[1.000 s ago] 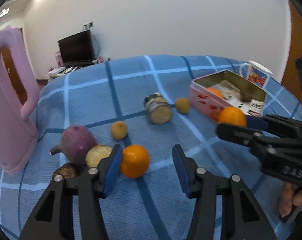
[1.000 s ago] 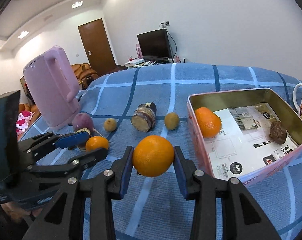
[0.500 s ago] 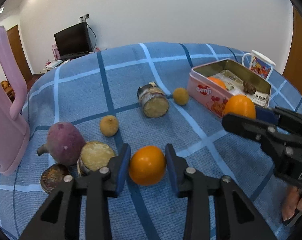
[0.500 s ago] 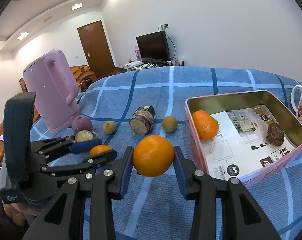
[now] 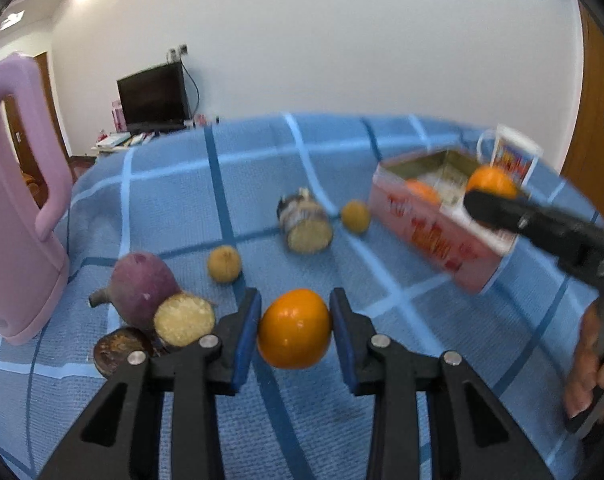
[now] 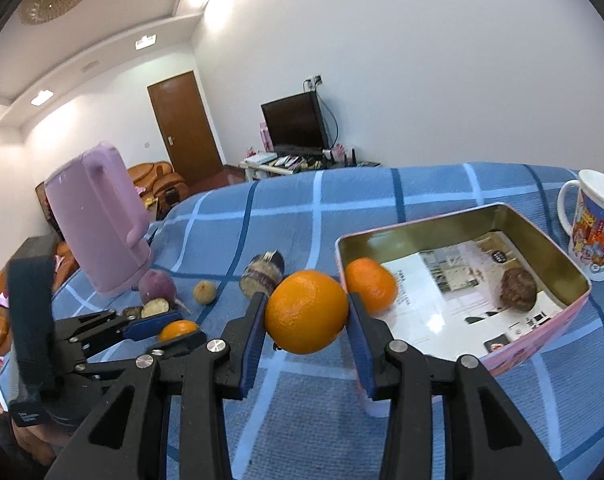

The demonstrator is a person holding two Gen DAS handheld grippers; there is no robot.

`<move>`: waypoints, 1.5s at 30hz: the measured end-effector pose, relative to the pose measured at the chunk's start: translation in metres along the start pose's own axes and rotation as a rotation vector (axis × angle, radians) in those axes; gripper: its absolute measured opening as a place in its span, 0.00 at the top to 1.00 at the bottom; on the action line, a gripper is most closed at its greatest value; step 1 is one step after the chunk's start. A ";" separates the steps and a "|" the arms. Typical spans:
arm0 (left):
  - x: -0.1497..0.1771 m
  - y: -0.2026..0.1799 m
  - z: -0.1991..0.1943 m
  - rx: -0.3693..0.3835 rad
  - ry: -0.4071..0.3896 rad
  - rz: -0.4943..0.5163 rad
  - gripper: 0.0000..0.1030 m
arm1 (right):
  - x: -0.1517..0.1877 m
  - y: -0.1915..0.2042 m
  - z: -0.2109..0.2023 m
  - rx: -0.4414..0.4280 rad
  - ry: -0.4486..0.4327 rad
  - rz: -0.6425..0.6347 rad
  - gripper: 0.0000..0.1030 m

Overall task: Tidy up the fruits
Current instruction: 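Carry both oranges over the pink tin and open both tools to drop them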

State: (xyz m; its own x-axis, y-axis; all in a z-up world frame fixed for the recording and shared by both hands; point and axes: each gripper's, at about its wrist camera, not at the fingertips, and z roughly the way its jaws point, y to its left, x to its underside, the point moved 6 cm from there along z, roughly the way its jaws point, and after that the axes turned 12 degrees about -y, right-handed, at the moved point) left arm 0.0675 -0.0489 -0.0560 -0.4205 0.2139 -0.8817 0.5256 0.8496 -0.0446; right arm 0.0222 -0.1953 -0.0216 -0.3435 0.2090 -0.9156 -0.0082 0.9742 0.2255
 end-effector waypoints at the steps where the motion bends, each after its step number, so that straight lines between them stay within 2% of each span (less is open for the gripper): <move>1: -0.004 0.000 -0.004 0.006 -0.033 -0.016 0.64 | -0.001 -0.002 0.000 0.001 -0.003 0.006 0.60; 5: -0.019 0.001 -0.019 0.013 -0.143 -0.050 0.64 | -0.005 -0.007 -0.005 -0.002 -0.029 0.012 0.60; 10: -0.027 0.000 -0.022 0.021 -0.189 -0.091 0.64 | -0.014 -0.014 -0.013 0.022 -0.070 -0.018 0.60; 29: -0.052 -0.057 -0.003 0.083 -0.200 -0.107 0.64 | -0.040 -0.105 -0.034 0.161 -0.143 0.054 0.60; 41: -0.072 -0.113 0.023 0.150 -0.193 -0.079 0.64 | -0.057 -0.166 -0.052 0.256 -0.193 0.110 0.60; 45: -0.076 -0.130 0.036 0.155 -0.181 -0.074 0.64 | -0.061 -0.178 -0.049 0.276 -0.192 0.089 0.60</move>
State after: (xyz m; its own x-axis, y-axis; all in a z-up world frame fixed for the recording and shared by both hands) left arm 0.0575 -0.1930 -0.0001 -0.3299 0.0522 -0.9426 0.6117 0.7723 -0.1713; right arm -0.0013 -0.3855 0.0102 -0.1479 0.2811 -0.9482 0.2774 0.9321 0.2330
